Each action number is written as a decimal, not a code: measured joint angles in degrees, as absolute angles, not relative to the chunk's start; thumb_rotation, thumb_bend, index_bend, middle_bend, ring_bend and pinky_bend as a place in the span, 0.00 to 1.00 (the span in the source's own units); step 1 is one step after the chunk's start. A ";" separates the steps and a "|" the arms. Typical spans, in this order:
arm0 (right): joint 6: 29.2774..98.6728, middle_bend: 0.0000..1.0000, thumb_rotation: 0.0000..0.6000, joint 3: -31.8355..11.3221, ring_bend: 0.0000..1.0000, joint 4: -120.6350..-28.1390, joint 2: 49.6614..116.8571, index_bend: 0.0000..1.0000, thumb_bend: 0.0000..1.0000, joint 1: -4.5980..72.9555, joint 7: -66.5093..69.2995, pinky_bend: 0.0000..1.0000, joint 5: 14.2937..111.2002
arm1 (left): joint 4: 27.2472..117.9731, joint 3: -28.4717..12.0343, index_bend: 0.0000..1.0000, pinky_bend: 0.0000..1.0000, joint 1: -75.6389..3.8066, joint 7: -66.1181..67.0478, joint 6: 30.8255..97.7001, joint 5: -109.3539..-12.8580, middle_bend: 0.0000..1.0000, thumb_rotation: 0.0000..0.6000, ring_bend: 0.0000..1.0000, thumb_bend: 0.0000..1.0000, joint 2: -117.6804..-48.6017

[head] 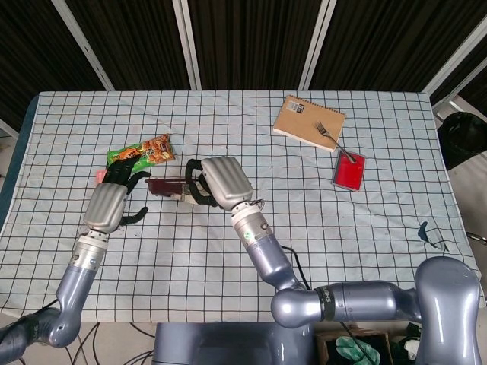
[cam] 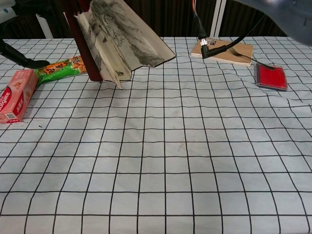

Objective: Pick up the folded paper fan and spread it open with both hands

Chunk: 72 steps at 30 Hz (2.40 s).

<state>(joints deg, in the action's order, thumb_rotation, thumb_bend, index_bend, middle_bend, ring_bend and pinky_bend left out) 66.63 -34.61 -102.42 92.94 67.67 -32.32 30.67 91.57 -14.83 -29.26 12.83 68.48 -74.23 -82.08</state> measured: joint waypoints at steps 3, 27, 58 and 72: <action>67.55 0.93 1.00 -35.13 0.95 -103.28 92.76 0.85 0.89 68.18 -32.54 0.89 29.48 | 90.03 -15.60 0.31 0.00 -30.65 13.12 67.59 -72.66 0.06 1.00 0.00 0.27 -84.04; 72.02 0.93 1.00 -35.78 0.95 -106.00 91.62 0.86 0.89 71.18 -31.95 0.89 25.24 | 88.98 -13.25 0.40 0.00 -32.77 13.70 67.05 -69.00 0.12 1.00 0.00 0.28 -90.09; 74.21 0.93 1.00 -35.33 0.95 -108.28 92.37 0.86 0.89 72.59 -30.61 0.89 24.27 | 82.55 -12.62 0.51 0.01 -32.58 10.40 72.06 -71.13 0.18 1.00 0.00 0.47 -101.81; 74.64 0.93 1.00 -34.03 0.95 -109.52 90.05 0.86 0.89 70.41 -30.22 0.89 24.34 | 82.21 -13.25 0.57 0.01 -31.18 9.43 74.47 -72.70 0.19 1.00 0.00 0.51 -99.93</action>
<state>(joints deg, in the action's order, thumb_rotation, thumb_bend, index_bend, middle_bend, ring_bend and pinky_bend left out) 74.64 -34.03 -109.52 90.05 70.41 -30.22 24.34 82.21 -13.25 -31.18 9.43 74.47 -72.70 -99.93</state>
